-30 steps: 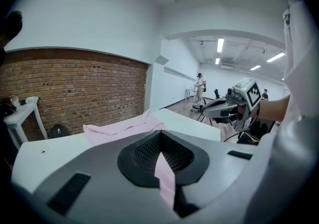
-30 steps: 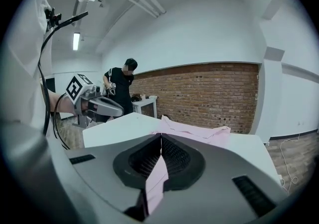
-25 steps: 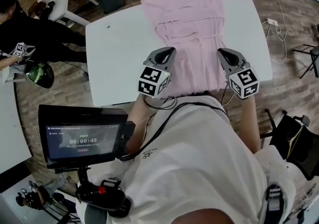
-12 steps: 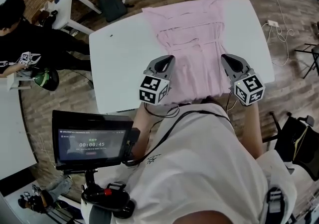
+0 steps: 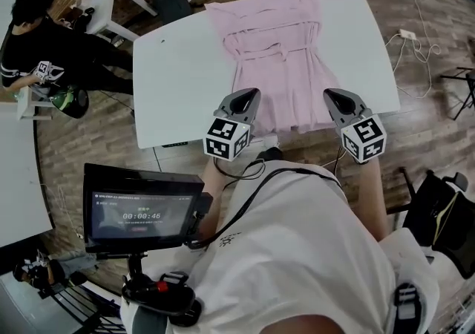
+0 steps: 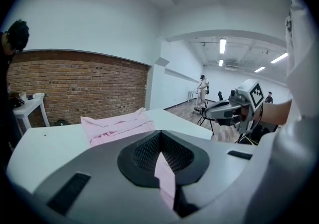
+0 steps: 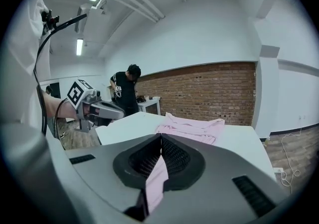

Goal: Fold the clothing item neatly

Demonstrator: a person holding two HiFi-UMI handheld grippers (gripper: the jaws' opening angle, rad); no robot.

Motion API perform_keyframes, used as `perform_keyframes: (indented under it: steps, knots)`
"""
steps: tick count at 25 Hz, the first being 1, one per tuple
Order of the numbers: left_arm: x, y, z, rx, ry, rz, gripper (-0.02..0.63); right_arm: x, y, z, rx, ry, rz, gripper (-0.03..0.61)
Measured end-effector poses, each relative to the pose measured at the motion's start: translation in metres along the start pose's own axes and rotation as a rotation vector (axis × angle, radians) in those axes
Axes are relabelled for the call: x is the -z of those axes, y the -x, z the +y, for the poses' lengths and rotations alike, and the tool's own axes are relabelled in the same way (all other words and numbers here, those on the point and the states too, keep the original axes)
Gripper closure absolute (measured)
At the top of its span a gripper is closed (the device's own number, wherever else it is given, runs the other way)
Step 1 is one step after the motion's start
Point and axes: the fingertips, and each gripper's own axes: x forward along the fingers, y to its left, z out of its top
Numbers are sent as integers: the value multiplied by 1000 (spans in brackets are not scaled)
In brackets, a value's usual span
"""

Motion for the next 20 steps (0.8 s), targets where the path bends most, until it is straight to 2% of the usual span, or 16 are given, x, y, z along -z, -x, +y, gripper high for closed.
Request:
perform_keyframes:
  steps: [3, 8, 15, 20]
  knots:
    - [18, 10, -48, -5, 48, -2, 612, 24, 37, 10, -32, -2, 2, 574]
    - [44, 32, -94, -36, 113, 14, 612, 42, 75, 24, -86, -7, -8, 574]
    - [75, 78, -154, -129, 104, 18, 612, 85, 139, 47, -131, -17, -13, 574]
    - [101, 111, -170, -211, 131, 37, 612, 103, 174, 56, -136, -30, -14, 574]
